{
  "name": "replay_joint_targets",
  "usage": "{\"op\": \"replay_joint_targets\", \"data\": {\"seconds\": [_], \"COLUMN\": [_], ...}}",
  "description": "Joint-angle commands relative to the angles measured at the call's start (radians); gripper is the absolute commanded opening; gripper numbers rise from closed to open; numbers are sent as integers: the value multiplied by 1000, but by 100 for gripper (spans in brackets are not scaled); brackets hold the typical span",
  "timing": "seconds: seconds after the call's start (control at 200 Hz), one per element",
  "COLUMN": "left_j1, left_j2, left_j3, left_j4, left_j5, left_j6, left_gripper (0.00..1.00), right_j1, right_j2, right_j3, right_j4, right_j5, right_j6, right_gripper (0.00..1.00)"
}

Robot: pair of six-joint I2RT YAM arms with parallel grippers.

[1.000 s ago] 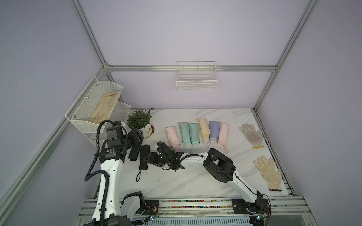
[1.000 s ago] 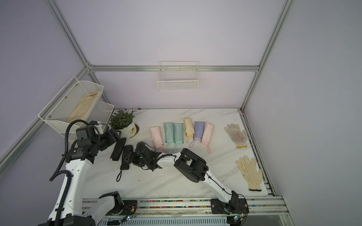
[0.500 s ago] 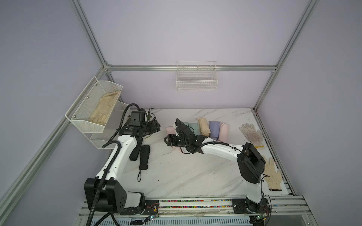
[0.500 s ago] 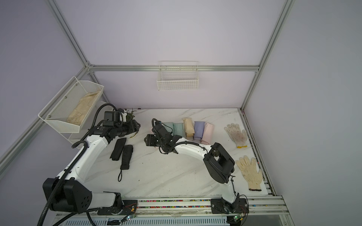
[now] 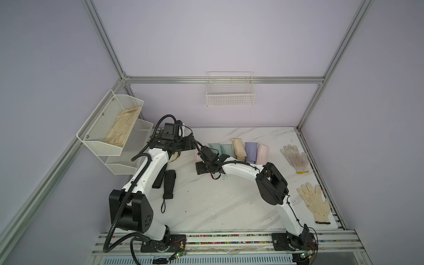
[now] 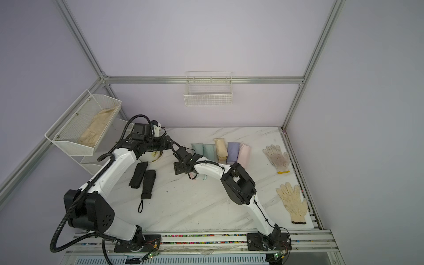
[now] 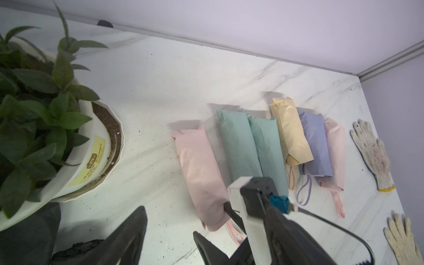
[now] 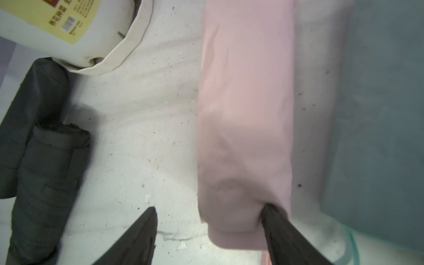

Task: Take umbrellas out of sleeves
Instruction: Move the umbrella to the center of the board.

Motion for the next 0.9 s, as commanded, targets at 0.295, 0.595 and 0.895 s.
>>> {"op": "replay_joint_targets", "data": {"seconds": [0.295,0.595,0.895], "left_j1": [44,59,95], "left_j2": [-57,-59,-18], "left_j3": [-56,-88,-82], "left_j4": [103,69,84], "left_j5": [155,99,201], "left_j6": [-77,-114,-135], "left_gripper": [100,100,100], "right_j1": [-39,-36,14], "right_j2": [142,184,-5], "right_j3": [230,214,-112], "right_j4": [-160,-162,-19], "right_j5": [63,58,94], "right_j6": [-56,-9,41], "right_gripper": [77,71,55]}}
